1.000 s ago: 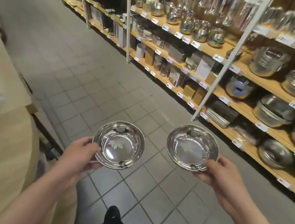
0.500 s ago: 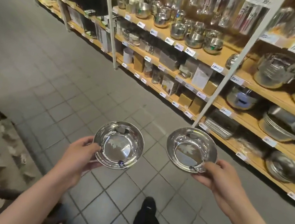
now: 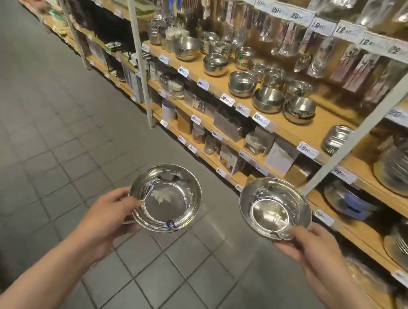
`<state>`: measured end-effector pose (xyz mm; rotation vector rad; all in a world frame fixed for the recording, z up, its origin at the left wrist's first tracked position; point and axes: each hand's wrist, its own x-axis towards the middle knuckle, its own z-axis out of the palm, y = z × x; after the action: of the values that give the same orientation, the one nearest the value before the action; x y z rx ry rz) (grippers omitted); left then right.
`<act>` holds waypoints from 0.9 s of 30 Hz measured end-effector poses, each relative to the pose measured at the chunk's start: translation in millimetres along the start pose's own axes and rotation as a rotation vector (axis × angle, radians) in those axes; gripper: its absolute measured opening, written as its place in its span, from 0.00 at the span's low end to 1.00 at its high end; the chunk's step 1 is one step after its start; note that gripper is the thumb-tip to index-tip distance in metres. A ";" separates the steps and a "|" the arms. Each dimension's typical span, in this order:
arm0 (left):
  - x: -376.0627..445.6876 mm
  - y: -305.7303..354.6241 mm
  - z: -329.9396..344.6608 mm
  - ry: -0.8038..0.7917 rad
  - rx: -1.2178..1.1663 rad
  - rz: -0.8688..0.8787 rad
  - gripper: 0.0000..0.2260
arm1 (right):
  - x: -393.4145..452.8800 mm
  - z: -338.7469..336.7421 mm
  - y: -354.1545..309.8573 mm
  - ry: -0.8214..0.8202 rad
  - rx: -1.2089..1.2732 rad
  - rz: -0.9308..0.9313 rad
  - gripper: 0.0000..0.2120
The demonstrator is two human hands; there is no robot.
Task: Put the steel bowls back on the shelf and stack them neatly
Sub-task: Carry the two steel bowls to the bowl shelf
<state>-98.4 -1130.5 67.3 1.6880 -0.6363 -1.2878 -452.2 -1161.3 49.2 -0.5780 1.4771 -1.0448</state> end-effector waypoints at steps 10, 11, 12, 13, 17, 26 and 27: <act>220.1 72.6 11.1 0.006 -0.071 -0.046 0.07 | 163.9 119.6 -68.8 0.056 0.026 0.019 0.02; 245.7 86.0 12.1 0.002 -0.069 -0.046 0.07 | 179.8 134.5 -79.2 0.071 0.037 0.014 0.04; 269.8 100.4 13.1 0.000 -0.068 -0.049 0.08 | 195.1 148.1 -89.9 0.076 0.038 0.007 0.05; 292.0 114.8 14.0 -0.004 -0.068 -0.050 0.08 | 207.0 162.4 -101.9 0.070 0.040 0.009 0.05; 374.4 175.5 19.4 -0.032 -0.039 -0.035 0.10 | 253.6 206.7 -144.5 0.073 0.058 0.024 0.06; 510.2 239.6 46.4 -0.104 0.022 -0.077 0.10 | 371.1 296.5 -186.5 0.117 0.046 0.080 0.12; 526.2 245.4 50.5 -0.110 0.039 -0.083 0.09 | 385.8 306.5 -192.9 0.110 0.062 0.083 0.10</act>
<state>54.4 -1691.5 26.8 1.6989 -0.6662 -1.4434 -276.0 -1660.2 39.1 -0.4170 1.5458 -1.0681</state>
